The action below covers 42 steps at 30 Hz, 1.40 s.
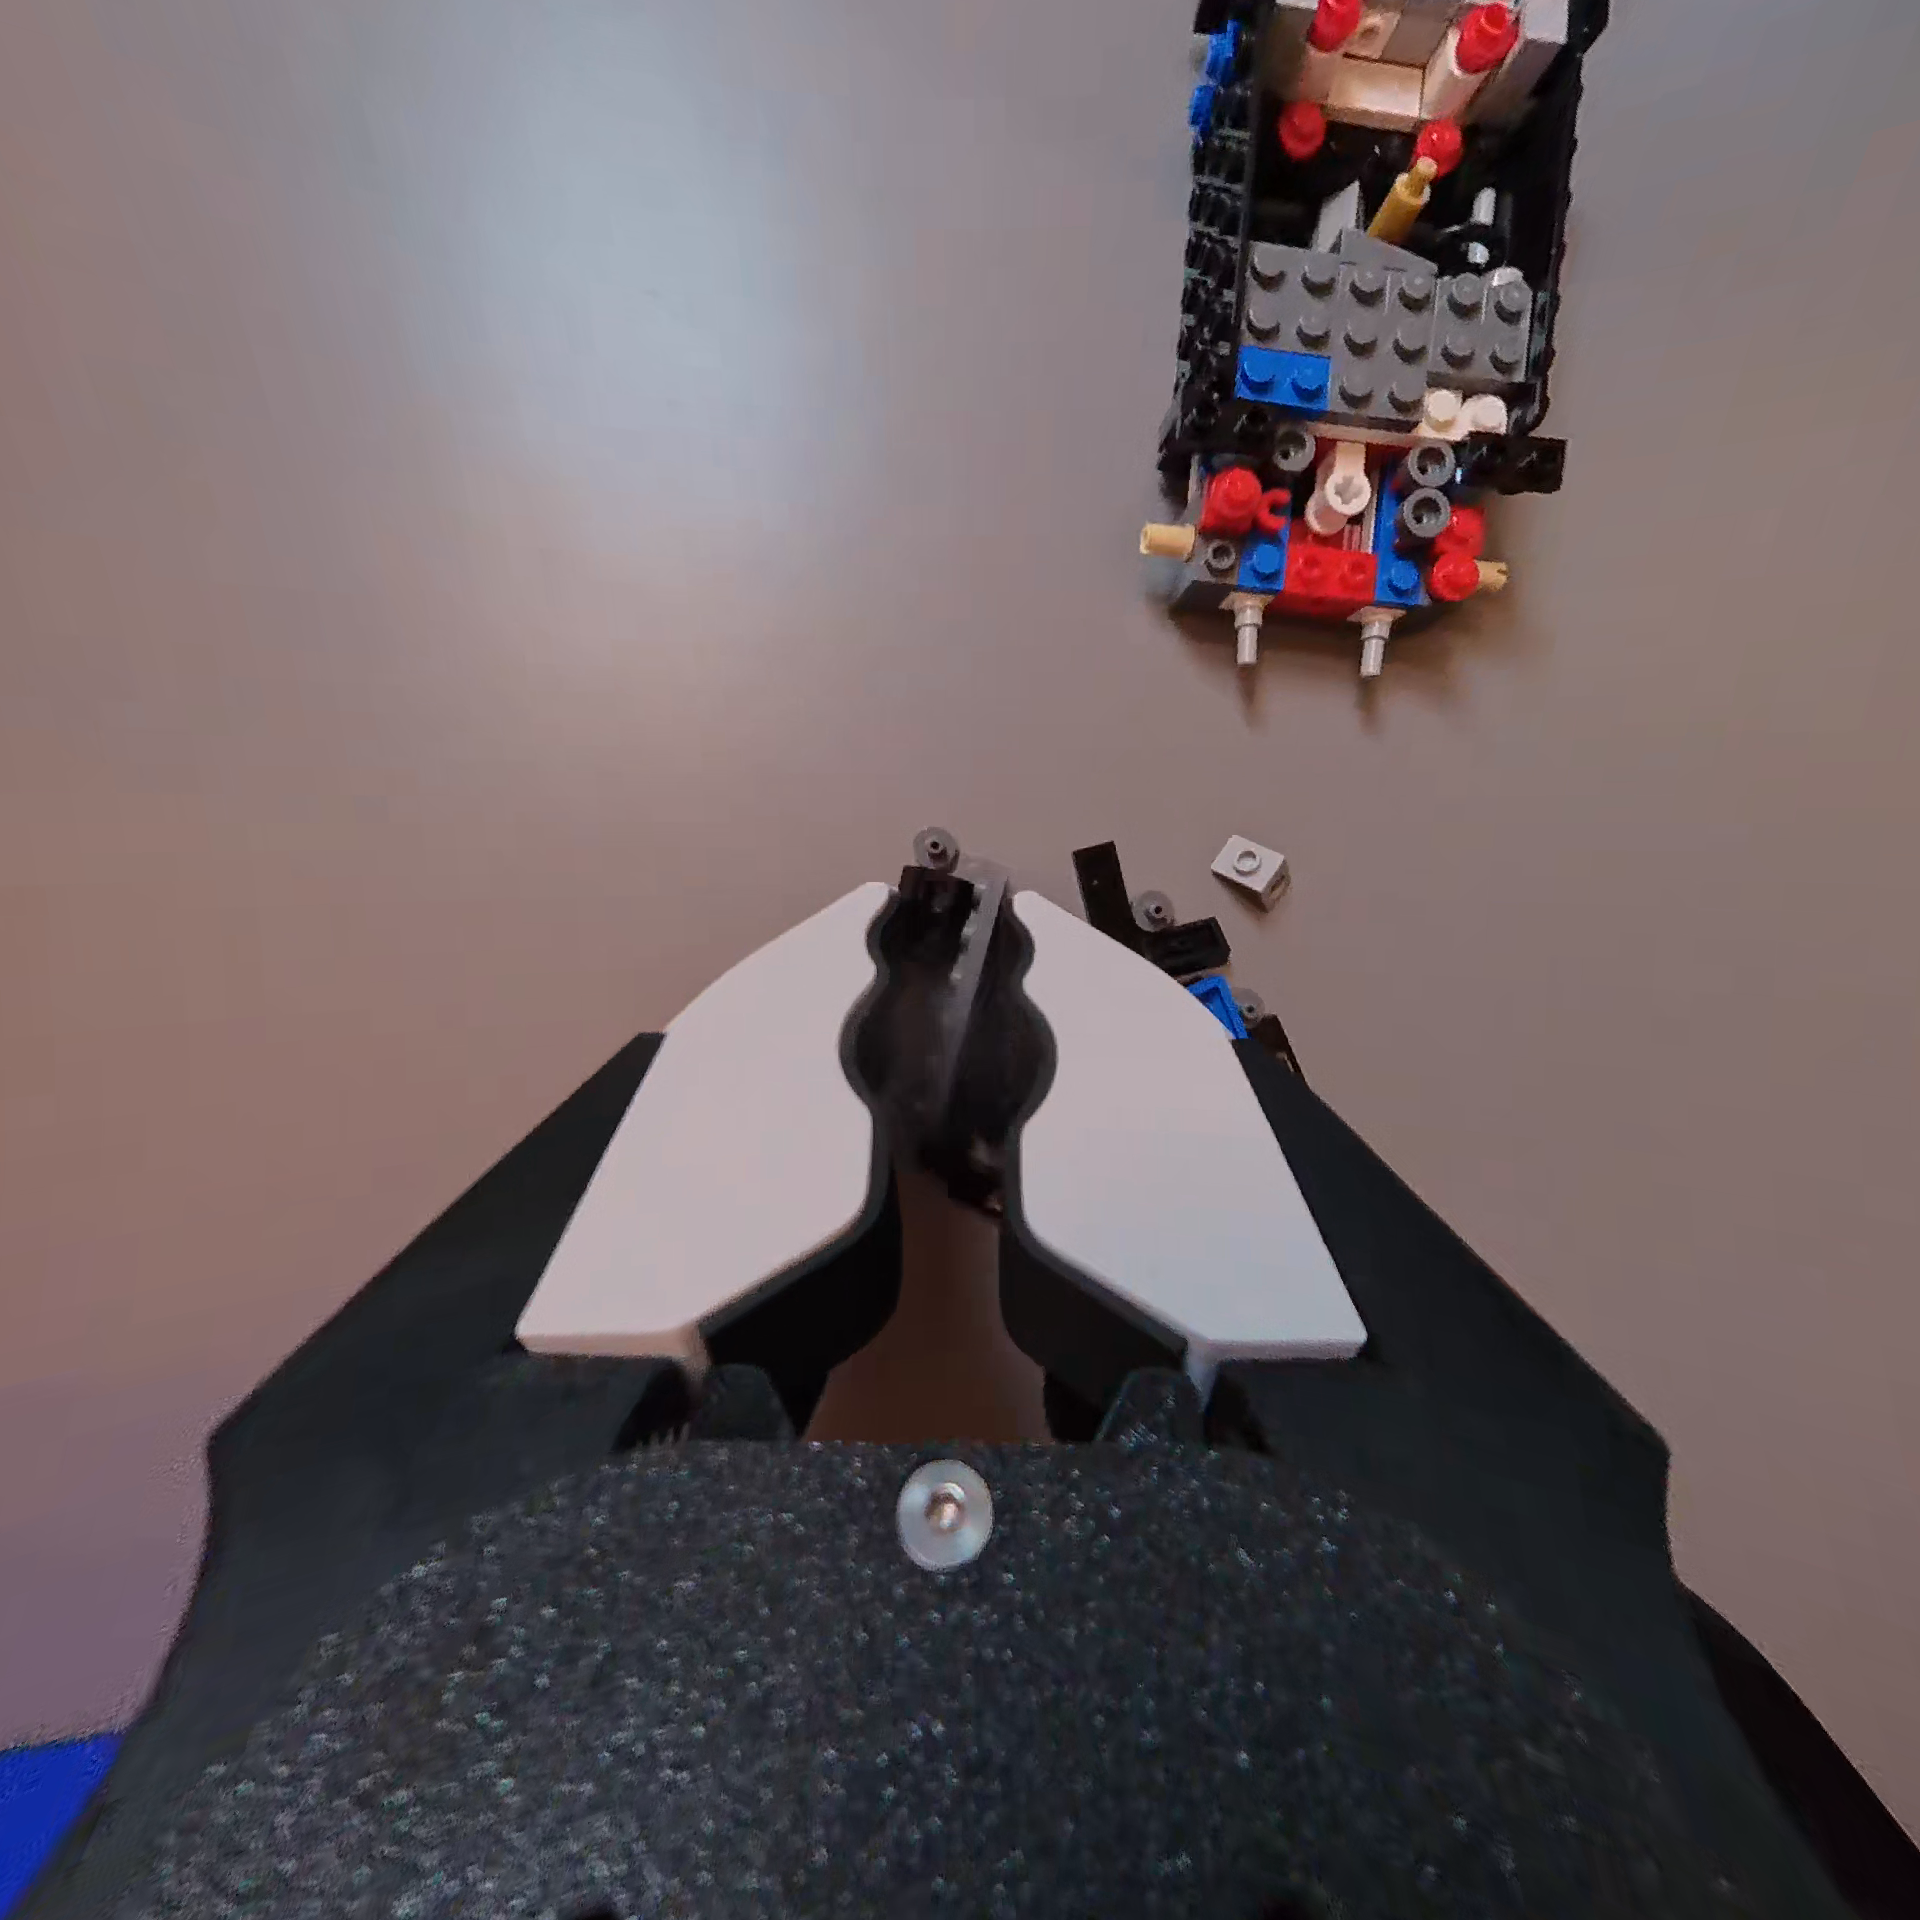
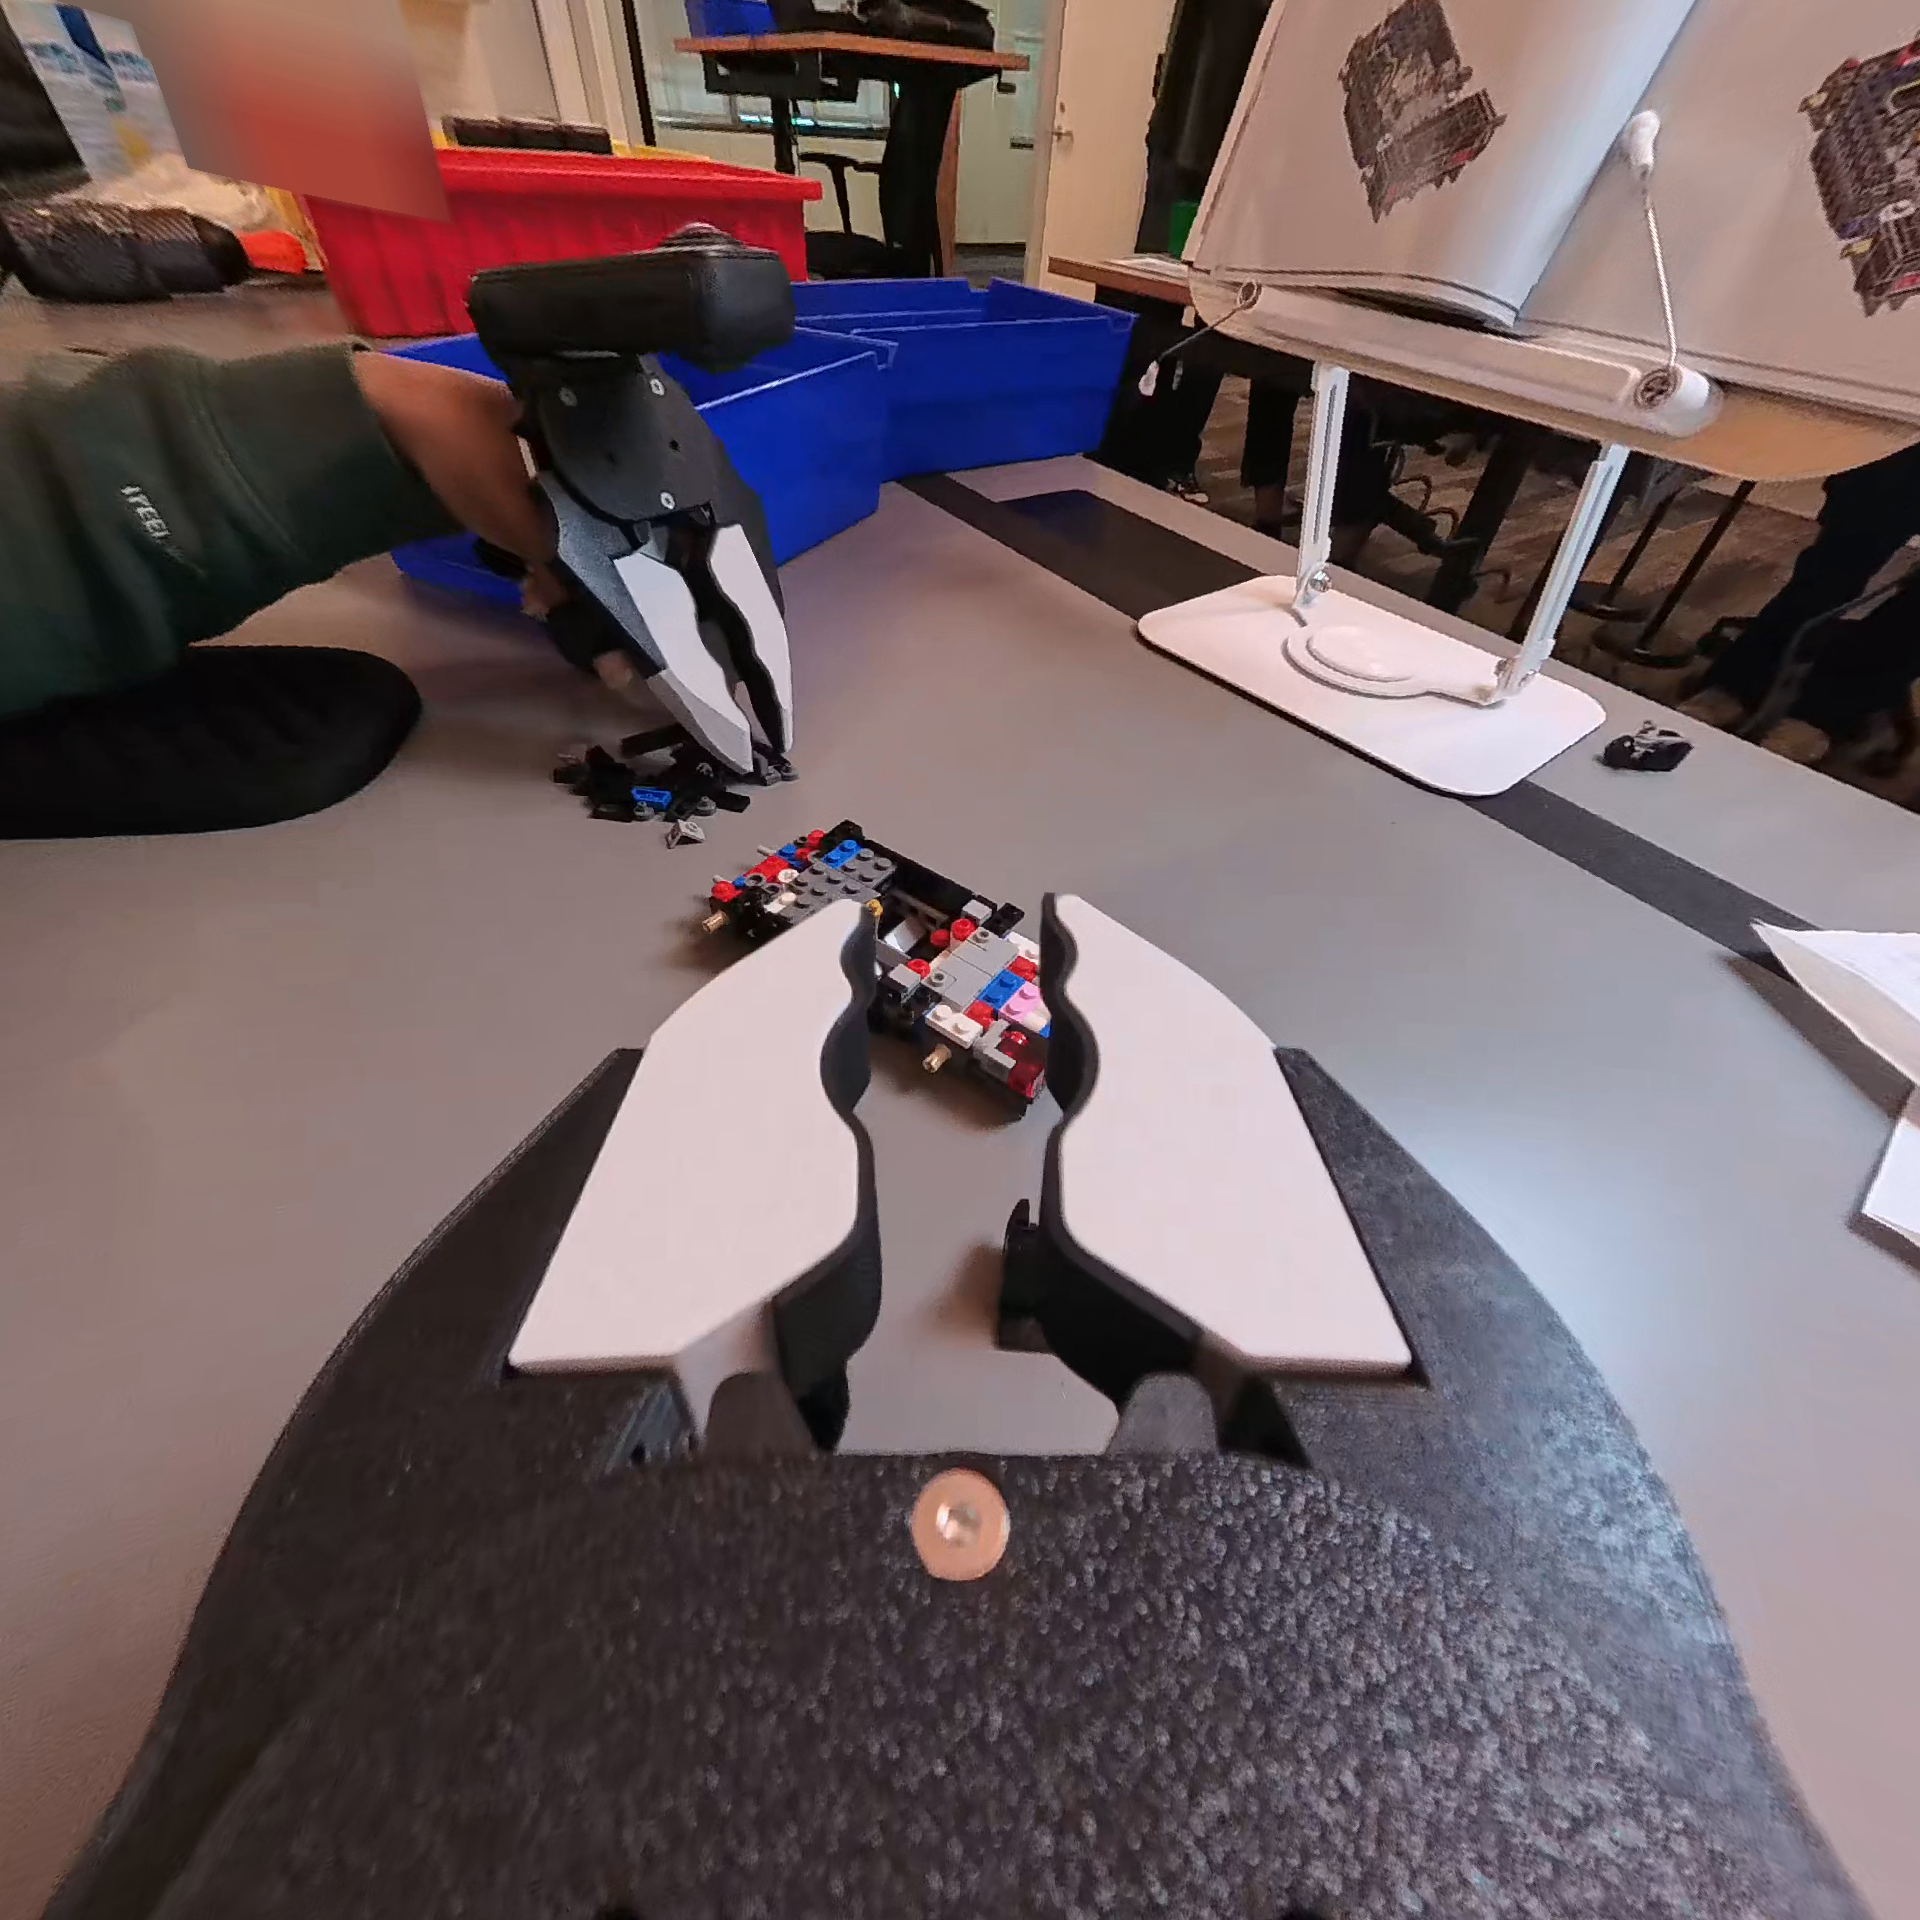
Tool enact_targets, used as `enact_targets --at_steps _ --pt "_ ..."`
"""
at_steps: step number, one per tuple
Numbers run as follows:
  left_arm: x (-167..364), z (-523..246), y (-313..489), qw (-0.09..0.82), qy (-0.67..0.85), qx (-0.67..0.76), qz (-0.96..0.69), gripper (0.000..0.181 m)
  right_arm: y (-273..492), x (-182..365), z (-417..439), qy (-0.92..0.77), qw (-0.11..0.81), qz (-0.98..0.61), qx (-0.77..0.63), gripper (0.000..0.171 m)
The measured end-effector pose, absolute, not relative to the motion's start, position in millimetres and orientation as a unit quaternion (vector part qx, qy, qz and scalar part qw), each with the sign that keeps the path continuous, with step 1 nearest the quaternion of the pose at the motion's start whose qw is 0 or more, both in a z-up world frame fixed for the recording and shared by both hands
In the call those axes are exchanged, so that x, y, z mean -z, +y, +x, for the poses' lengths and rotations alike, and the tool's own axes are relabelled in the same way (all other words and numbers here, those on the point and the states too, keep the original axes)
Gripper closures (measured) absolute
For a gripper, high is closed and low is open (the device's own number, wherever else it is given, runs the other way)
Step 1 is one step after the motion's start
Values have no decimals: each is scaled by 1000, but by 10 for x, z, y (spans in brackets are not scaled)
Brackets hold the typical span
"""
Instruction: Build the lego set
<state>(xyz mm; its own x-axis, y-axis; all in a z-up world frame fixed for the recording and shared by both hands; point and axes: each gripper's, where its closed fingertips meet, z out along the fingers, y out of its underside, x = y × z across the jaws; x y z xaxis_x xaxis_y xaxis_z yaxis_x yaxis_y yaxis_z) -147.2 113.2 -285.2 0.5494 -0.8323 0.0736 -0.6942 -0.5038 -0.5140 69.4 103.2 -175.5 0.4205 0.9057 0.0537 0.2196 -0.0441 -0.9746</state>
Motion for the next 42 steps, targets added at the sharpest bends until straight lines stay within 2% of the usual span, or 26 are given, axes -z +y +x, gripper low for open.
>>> enact_targets --at_steps 5,10,14,18,21,25,29,32,34,38,42 --pt "2844 -1504 1087 221 447 152 -853 167 1041 1767 696 -436 539 -649 -313 142" --pt "2620 -1493 1056 283 430 152 -844 169 1045 1755 709 -436 544 -647 -308 142" --pt "2188 -1661 1000 367 398 123 -832 169 1053 1722 733 -433 551 -645 -305 142" --pt "1559 -2418 983 460 300 30 -836 168 1063 1689 762 -428 557 -643 -304 142" --pt "1540 -3067 943 435 222 -12 -872 168 1061 1658 761 -428 560 -640 -306 142" --pt "1978 -3457 902 356 187 -17 -916 168 1051 1640 773 -429 565 -637 -300 142" --pt "2201 -3470 901 332 185 -13 -925 164 1057 1619 806 -423 570 -637 -300 142" --pt "2139 -3424 929 353 177 -24 -918 151 1086 1597 855 -410 580 -640 -294 142" --pt "2016 -3338 927 379 185 -48 -905 148 1121 1591 901 -401 587 -643 -283 142" --pt "1786 -2523 804 434 272 30 -858 158 1189 1601 969 -382 593 -653 -276 142" --pt "2175 -1870 732 370 357 91 -853 153 1279 1643 1022 -366 596 -667 -255 137"
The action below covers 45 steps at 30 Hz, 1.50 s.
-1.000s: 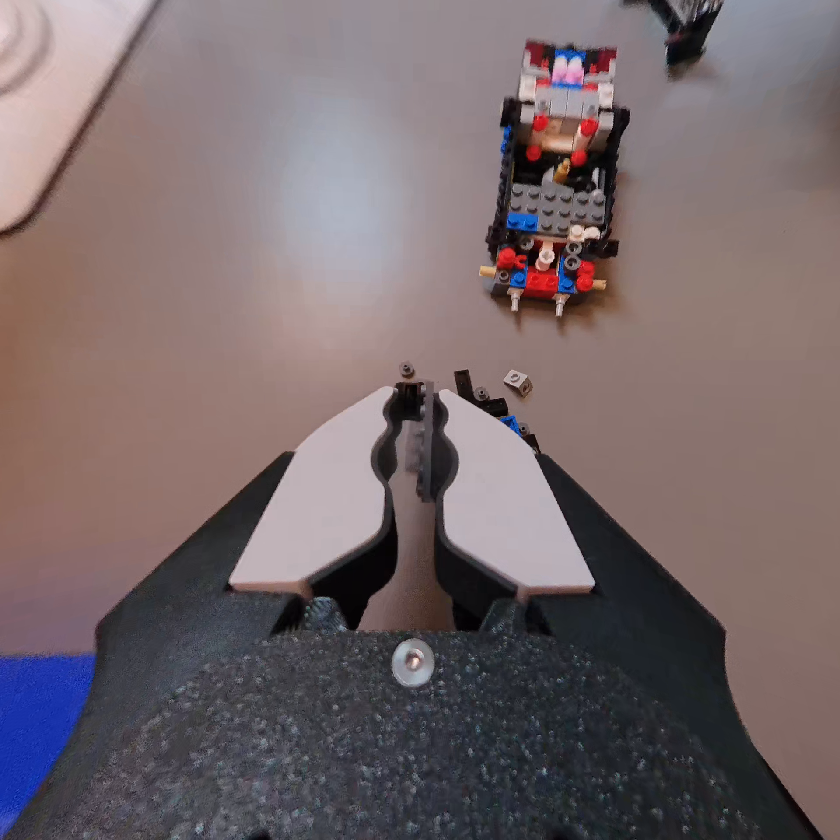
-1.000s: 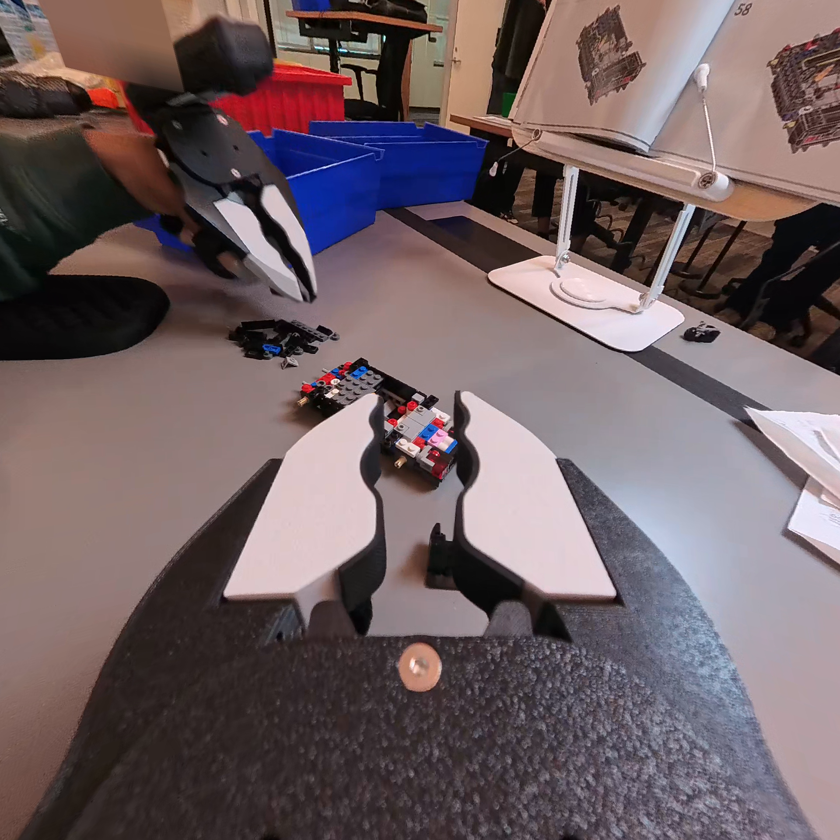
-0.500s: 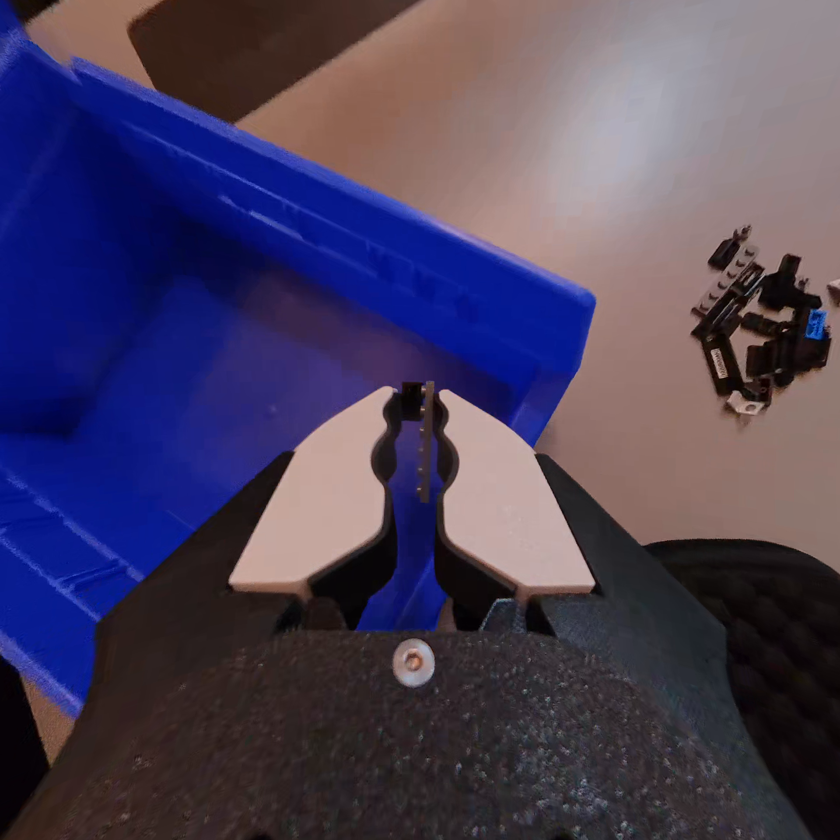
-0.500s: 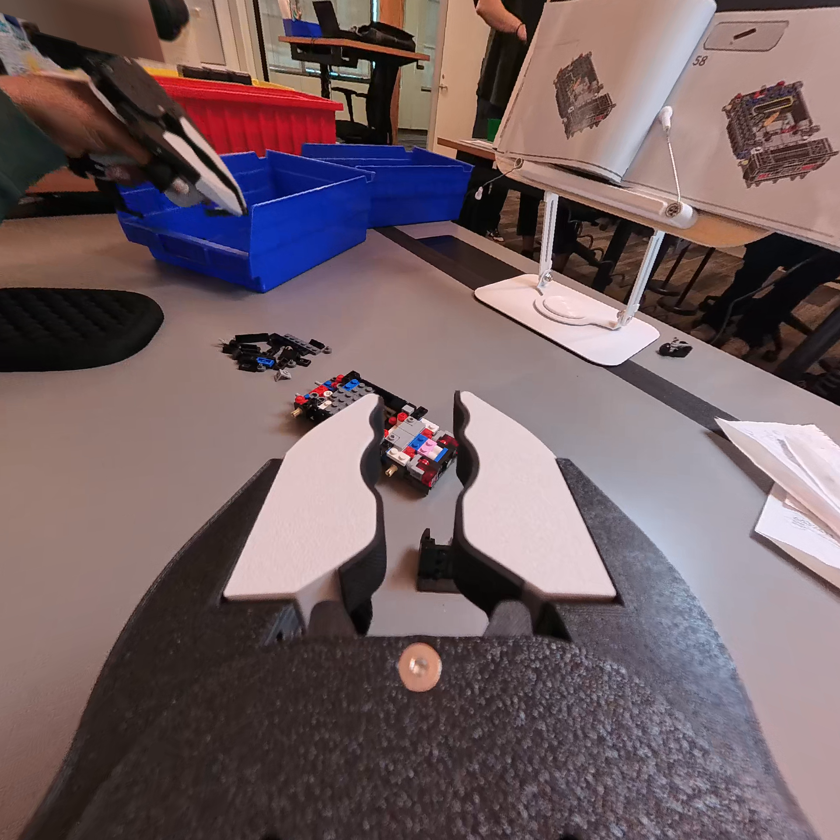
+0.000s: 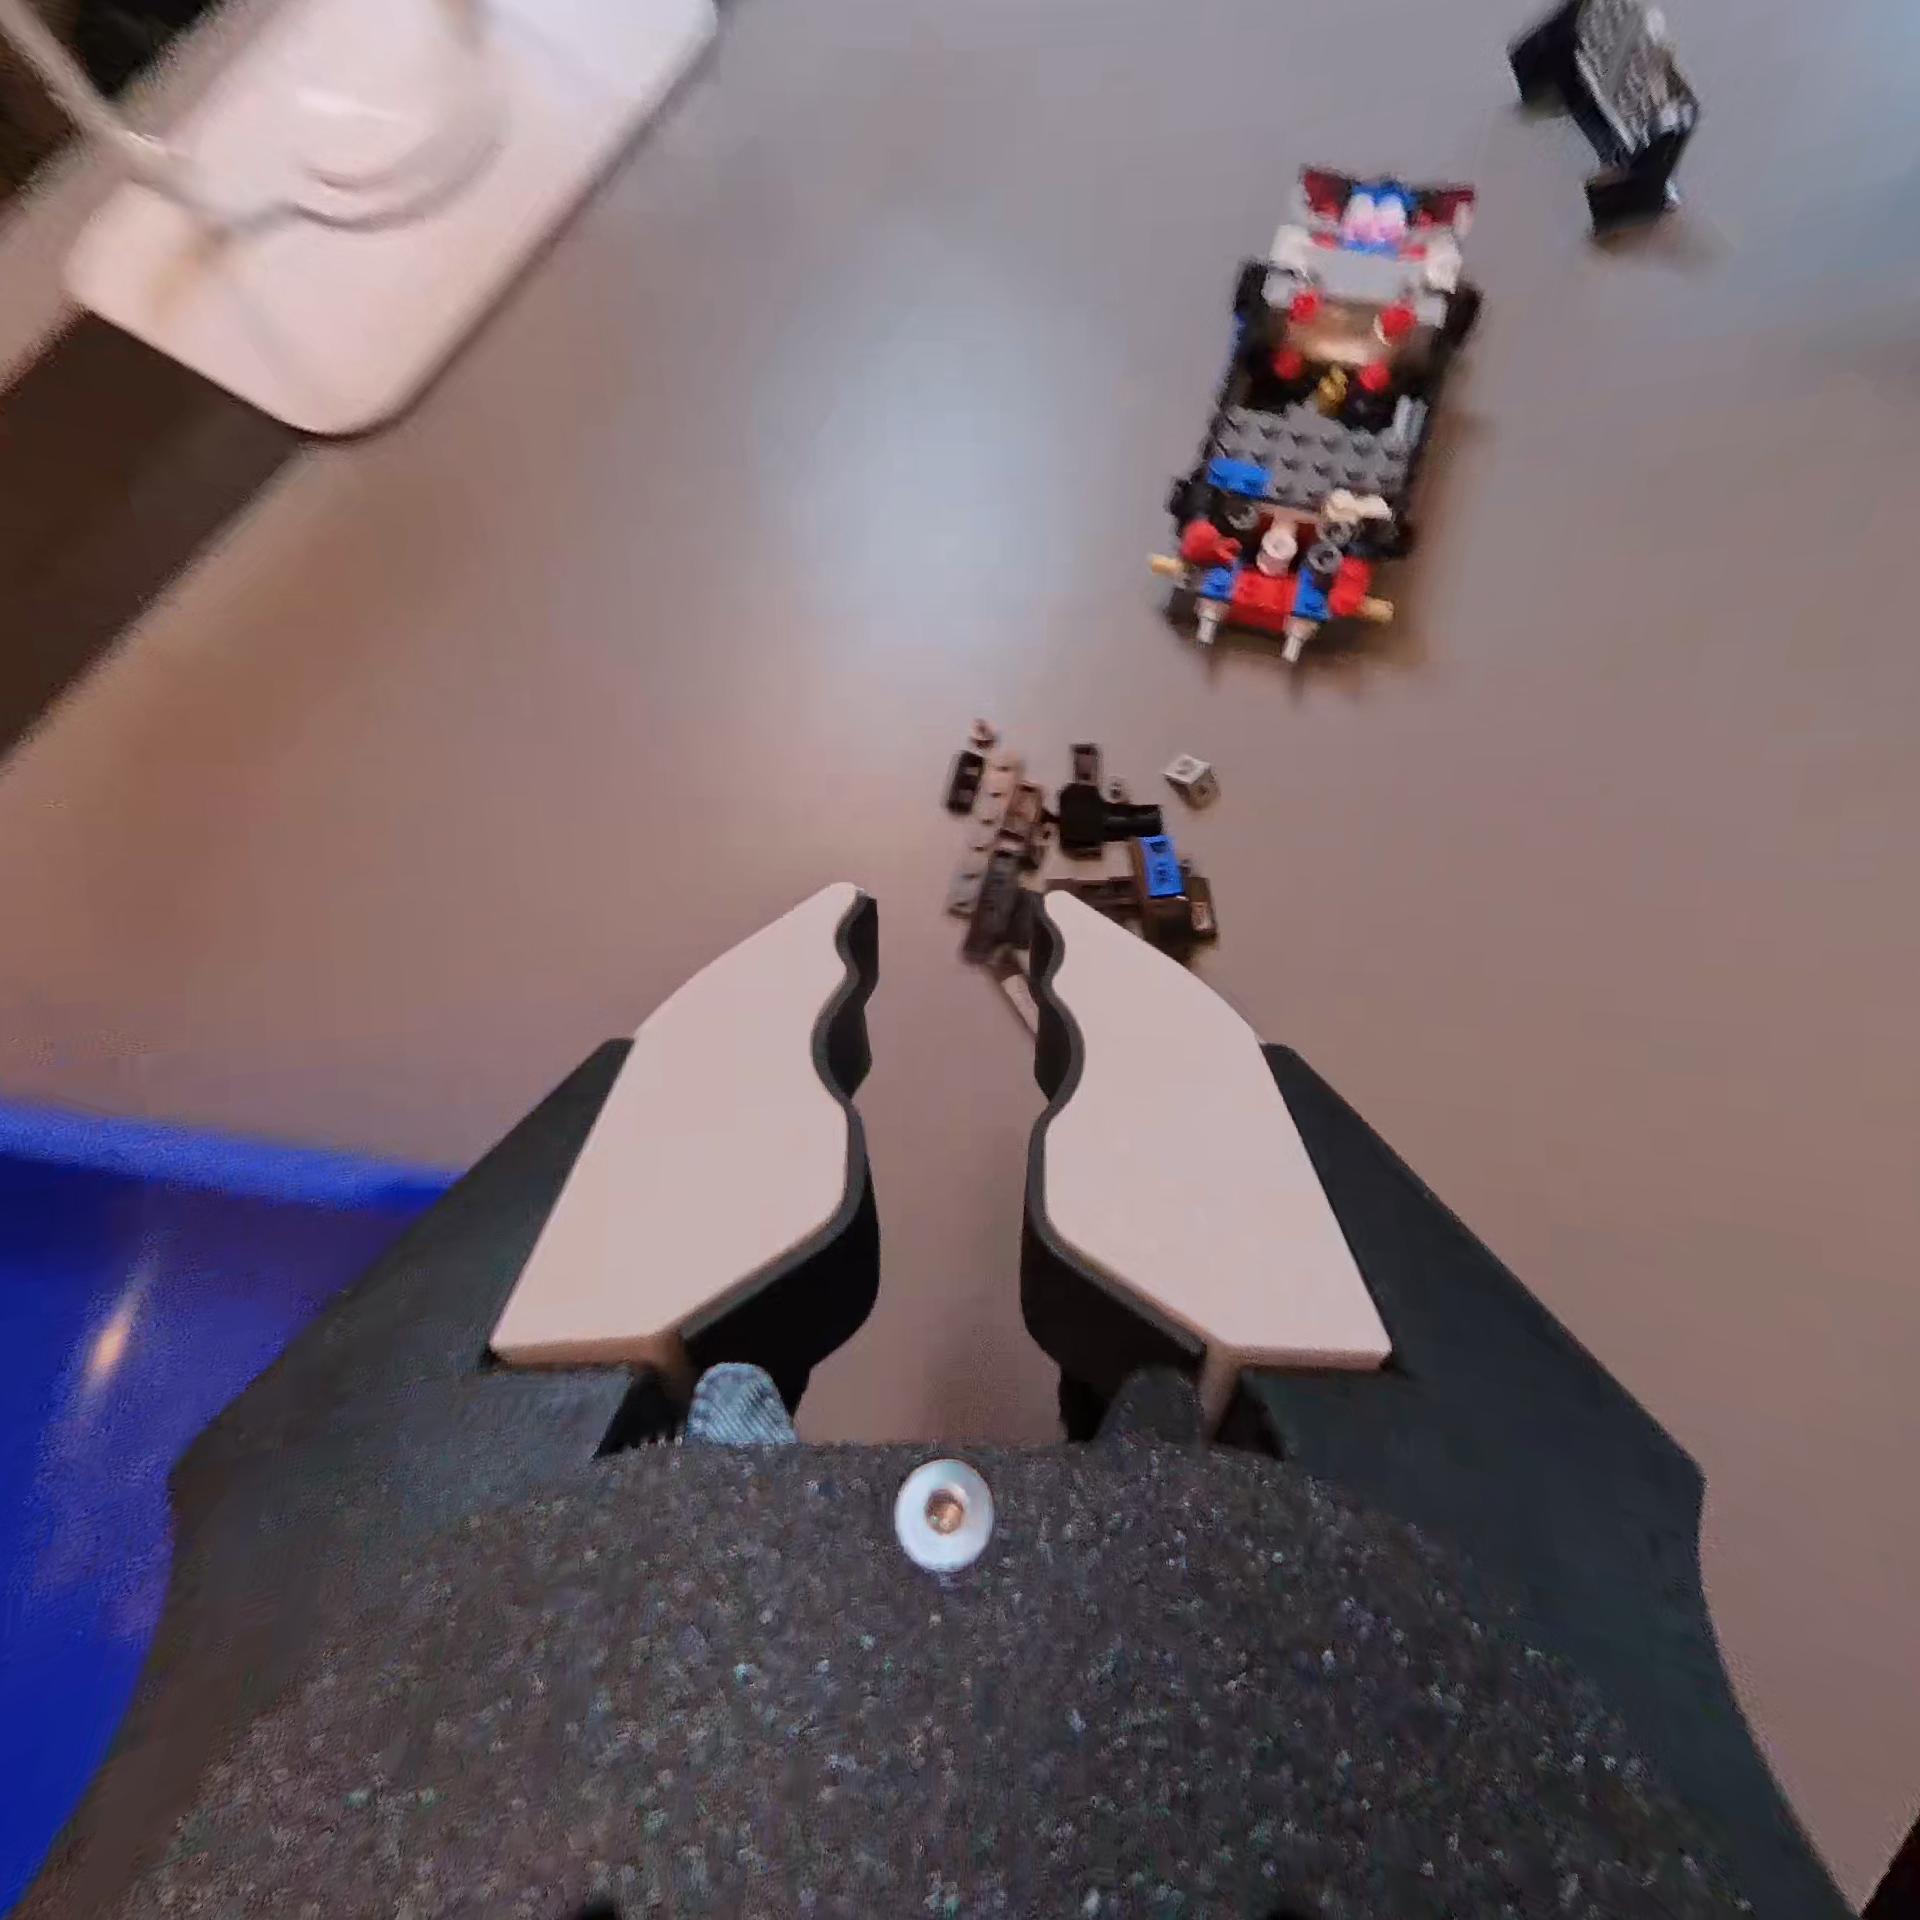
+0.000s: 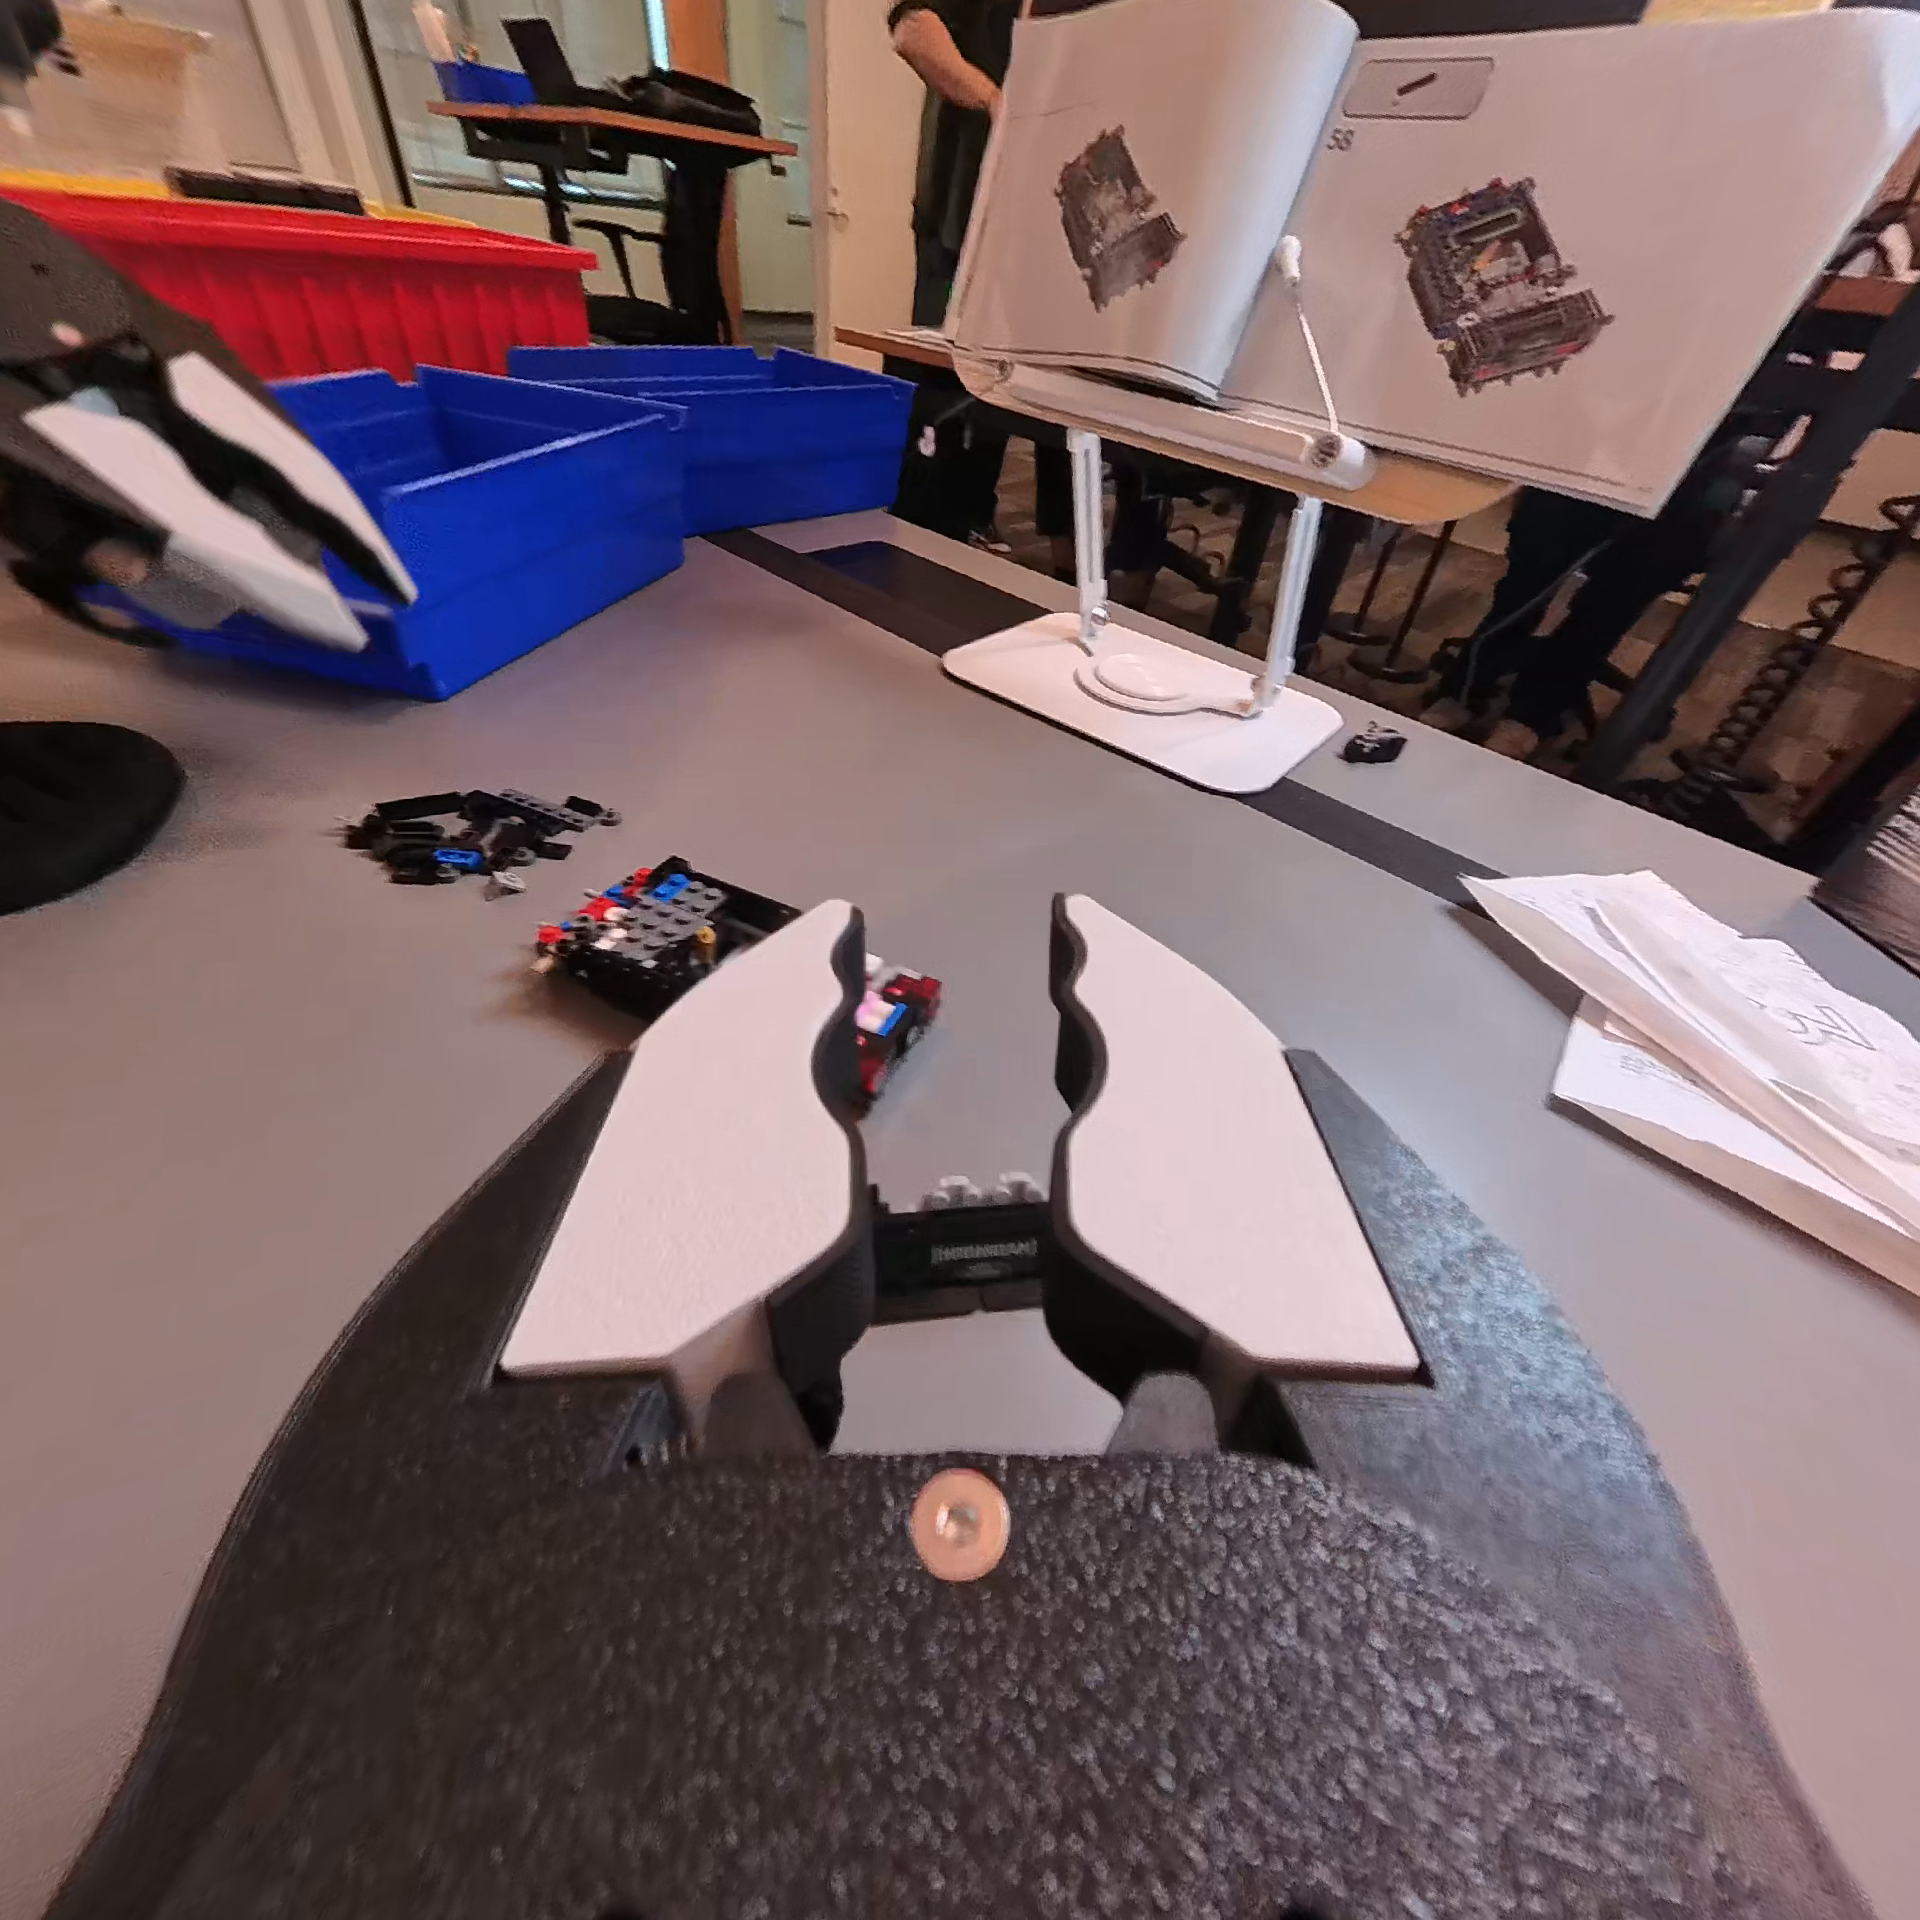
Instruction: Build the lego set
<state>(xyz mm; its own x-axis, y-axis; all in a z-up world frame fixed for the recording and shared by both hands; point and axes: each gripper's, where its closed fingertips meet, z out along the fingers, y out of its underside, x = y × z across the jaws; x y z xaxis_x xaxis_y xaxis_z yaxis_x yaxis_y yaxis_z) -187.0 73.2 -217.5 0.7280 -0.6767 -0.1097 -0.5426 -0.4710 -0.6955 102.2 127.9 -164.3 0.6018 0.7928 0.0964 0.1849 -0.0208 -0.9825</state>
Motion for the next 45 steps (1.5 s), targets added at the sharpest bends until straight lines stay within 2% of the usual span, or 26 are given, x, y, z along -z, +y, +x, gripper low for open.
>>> enact_targets --at_steps 2,4,7,9,14,20,23,27,28,29,32,37,40,45 --pt "2442 -1748 779 328 373 94 -863 149 1388 1695 1117 -348 601 -688 -212 131" --pt "2634 -1678 837 300 384 95 -868 146 1507 1757 1248 -321 599 -713 -175 116" --pt "2768 -1614 928 276 396 95 -871 141 1621 1829 1407 -288 590 -737 -159 100" --pt "2814 -1604 1000 264 404 90 -871 139 1663 1864 1468 -280 585 -745 -156 96" --pt "2865 -1539 1038 220 425 121 -870 139 1667 1905 1457 -279 578 -750 -165 96" --pt "2875 -1516 1033 207 429 161 -864 149 1660 1957 1416 -284 569 -753 -171 97" --pt "2874 -1483 1002 206 433 179 -859 160 1653 1967 1400 -287 566 -753 -176 98" --pt "2864 -1479 1039 227 430 172 -857 160 1639 1958 1387 -292 567 -750 -176 100" --pt "2844 -1479 1044 235 431 168 -855 162 1635 1956 1384 -293 567 -749 -177 100" --pt "2787 -1470 1050 250 431 167 -851 175 1634 1952 1384 -293 568 -749 -178 100" --pt "2519 -1510 1043 298 425 150 -842 175 1633 1921 1396 -291 573 -745 -178 100" --pt "1871 -1941 1076 396 377 56 -835 176 1636 1880 1411 -285 579 -742 -182 101" --pt "1548 -2666 1065 427 293 -68 -853 181 1627 1870 1410 -285 580 -741 -182 101" --pt "1883 -3388 903 351 202 -71 -912 181 1622 1871 1384 -288 578 -740 -187 102"
